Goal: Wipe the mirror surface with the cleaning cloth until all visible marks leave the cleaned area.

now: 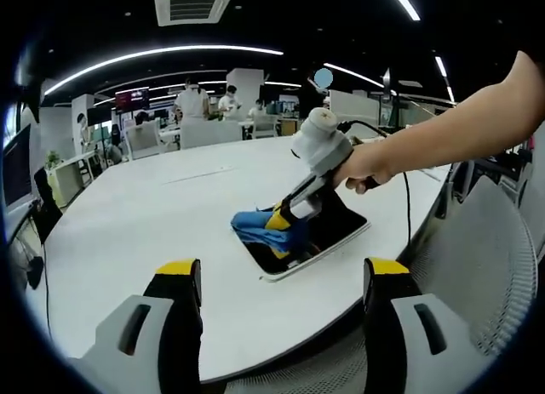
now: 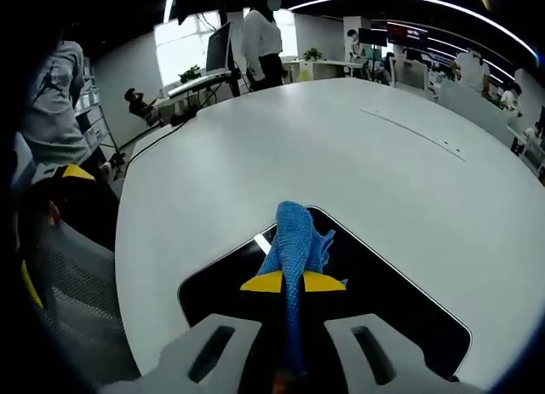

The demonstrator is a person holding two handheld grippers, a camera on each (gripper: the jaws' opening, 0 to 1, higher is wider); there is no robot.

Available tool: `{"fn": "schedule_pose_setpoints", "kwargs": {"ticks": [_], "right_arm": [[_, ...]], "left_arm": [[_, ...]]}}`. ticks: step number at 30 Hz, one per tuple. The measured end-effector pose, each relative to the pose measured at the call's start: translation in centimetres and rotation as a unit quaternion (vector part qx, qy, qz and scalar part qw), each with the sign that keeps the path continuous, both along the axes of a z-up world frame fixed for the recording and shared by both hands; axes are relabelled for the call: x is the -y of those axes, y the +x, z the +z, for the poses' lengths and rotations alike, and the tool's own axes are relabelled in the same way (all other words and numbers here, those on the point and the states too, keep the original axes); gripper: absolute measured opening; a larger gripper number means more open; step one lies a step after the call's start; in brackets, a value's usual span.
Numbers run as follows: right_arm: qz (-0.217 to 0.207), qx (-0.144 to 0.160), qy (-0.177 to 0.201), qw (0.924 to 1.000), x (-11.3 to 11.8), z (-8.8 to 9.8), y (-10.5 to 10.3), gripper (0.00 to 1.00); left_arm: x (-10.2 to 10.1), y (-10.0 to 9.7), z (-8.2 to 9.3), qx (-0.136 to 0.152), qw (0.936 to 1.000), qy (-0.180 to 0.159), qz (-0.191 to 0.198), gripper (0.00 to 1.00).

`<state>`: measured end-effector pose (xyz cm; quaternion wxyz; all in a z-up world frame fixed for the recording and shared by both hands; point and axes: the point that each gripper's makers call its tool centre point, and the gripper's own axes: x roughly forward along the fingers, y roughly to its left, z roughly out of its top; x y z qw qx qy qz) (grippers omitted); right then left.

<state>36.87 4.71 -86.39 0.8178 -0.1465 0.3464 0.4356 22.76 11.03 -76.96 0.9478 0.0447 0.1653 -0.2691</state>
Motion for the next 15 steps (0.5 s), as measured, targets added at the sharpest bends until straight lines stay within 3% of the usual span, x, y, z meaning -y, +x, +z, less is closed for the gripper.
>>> {"fn": "schedule_pose_setpoints", "kwargs": {"ticks": [8, 15], "right_arm": [[0.008, -0.004, 0.005, 0.9999, 0.0, 0.0, -1.7, 0.0], [0.001, -0.013, 0.014, 0.9998, 0.0, 0.0, -1.6, 0.0]], "left_arm": [[0.0, 0.0, 0.1, 0.001, 1.0, -0.001, -0.001, 0.76], [0.1, -0.2, -0.3, -0.011, 0.9999, 0.003, -0.005, 0.74]]}}
